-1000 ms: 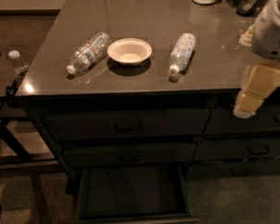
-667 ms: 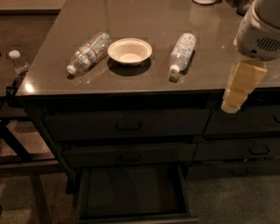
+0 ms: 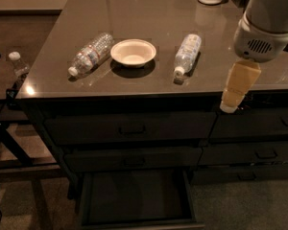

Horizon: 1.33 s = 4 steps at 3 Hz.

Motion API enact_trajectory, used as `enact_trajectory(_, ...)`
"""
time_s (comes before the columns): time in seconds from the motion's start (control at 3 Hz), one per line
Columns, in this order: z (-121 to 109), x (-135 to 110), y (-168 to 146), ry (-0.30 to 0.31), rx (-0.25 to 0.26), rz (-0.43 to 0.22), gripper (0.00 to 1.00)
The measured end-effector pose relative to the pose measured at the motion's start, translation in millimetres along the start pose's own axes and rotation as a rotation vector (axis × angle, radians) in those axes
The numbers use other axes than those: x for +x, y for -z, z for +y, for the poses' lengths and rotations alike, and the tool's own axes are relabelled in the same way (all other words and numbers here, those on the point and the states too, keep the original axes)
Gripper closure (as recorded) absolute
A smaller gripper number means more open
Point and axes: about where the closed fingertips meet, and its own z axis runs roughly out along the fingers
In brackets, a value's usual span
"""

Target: Place blue plastic bottle into bottom drawer

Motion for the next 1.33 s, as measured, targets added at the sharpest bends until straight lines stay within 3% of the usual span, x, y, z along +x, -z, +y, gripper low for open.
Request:
enact_trajectory(0.33, -7.6, -8.1, -3.4, -0.046, -0.028, -0.028, 0.00)
enact_trajectory(0.67, -36.3, -24.8, -9.9, -0.185, -0.043, -0.032, 0.00)
enact_trajectory(1.0, -66.2, -39.1, -15.3, -0.285, -0.010, -0.035, 0.00)
enact_trajectory(1.33, -66.2, -39.2, -15.4, -0.285, -0.010, -0.035, 0.00)
